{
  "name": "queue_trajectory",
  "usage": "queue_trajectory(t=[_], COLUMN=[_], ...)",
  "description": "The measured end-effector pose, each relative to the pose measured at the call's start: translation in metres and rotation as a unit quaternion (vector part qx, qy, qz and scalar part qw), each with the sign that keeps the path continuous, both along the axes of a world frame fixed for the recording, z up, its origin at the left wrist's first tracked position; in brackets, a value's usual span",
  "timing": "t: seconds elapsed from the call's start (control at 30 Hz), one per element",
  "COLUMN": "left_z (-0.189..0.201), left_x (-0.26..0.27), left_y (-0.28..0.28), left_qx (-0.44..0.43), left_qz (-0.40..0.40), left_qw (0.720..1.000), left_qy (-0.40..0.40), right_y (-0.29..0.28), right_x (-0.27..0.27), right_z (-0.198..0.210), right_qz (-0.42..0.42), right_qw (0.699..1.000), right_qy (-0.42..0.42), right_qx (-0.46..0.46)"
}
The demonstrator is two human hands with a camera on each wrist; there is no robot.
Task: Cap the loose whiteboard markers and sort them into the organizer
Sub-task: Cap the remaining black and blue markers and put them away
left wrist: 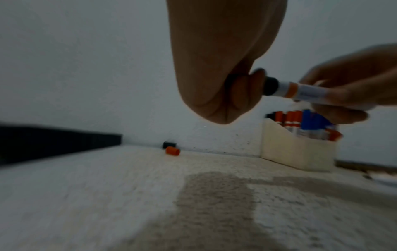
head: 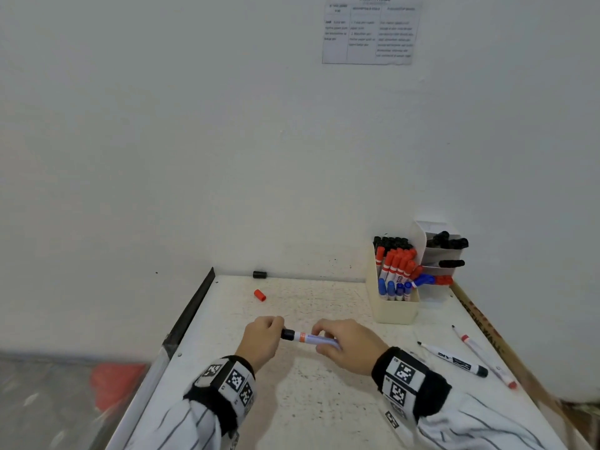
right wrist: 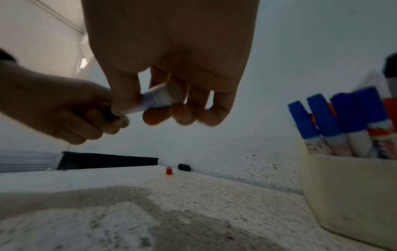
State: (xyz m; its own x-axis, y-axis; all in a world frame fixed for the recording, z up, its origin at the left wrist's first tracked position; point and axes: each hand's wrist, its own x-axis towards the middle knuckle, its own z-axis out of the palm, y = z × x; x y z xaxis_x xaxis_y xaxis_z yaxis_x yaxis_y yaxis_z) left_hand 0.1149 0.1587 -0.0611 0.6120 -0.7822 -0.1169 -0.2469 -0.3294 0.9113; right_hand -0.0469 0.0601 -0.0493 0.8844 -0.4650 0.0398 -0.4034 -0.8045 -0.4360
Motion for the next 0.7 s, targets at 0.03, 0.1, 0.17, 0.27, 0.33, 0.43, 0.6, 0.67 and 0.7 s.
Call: queue_trajectory(t=[0.03, 0.1, 0.17, 0.27, 0.33, 0.43, 0.6, 0.67, 0.7], left_z=[0.002, 0.002, 0.004, 0.014, 0.009, 0.002, -0.007, -0.008, -0.009], left_x=[-0.006, -0.015, -0.021, -0.031, -0.027, -0.037, -0.050, -0.054, -0.058], left_y=[0.001, 0.001, 0.001, 0.006, 0.000, -0.001, -0.013, -0.020, -0.024], left_qx=[0.015, 0.028, 0.015, 0.048, 0.078, 0.057, -0.021, -0.012, -0.016], left_qz=[-0.021, -0.044, -0.054, -0.116, -0.141, -0.138, -0.090, -0.121, -0.130], left_qw=[0.997, 0.987, 0.980, 0.964, 0.962, 0.956, 0.957, 0.949, 0.949], left_qy=[-0.066, -0.155, -0.192, -0.234, -0.222, -0.253, -0.275, -0.292, -0.287], right_y=[0.006, 0.013, 0.016, 0.017, 0.017, 0.015, 0.014, 0.013, 0.011], right_x=[0.000, 0.000, -0.001, -0.009, -0.016, -0.023, -0.030, -0.036, -0.040], right_z=[-0.002, -0.005, -0.005, -0.005, -0.005, -0.003, -0.005, -0.008, -0.008], right_qz=[-0.001, -0.018, -0.025, -0.018, -0.012, -0.013, -0.057, -0.062, -0.062], right_qw=[1.000, 0.998, 0.995, 0.990, 0.996, 0.998, 0.989, 0.989, 0.990], right_qy=[-0.013, -0.038, -0.050, -0.083, -0.076, -0.054, -0.059, -0.046, -0.038], right_qx=[0.020, 0.056, 0.088, 0.110, 0.053, -0.010, 0.125, 0.124, 0.123])
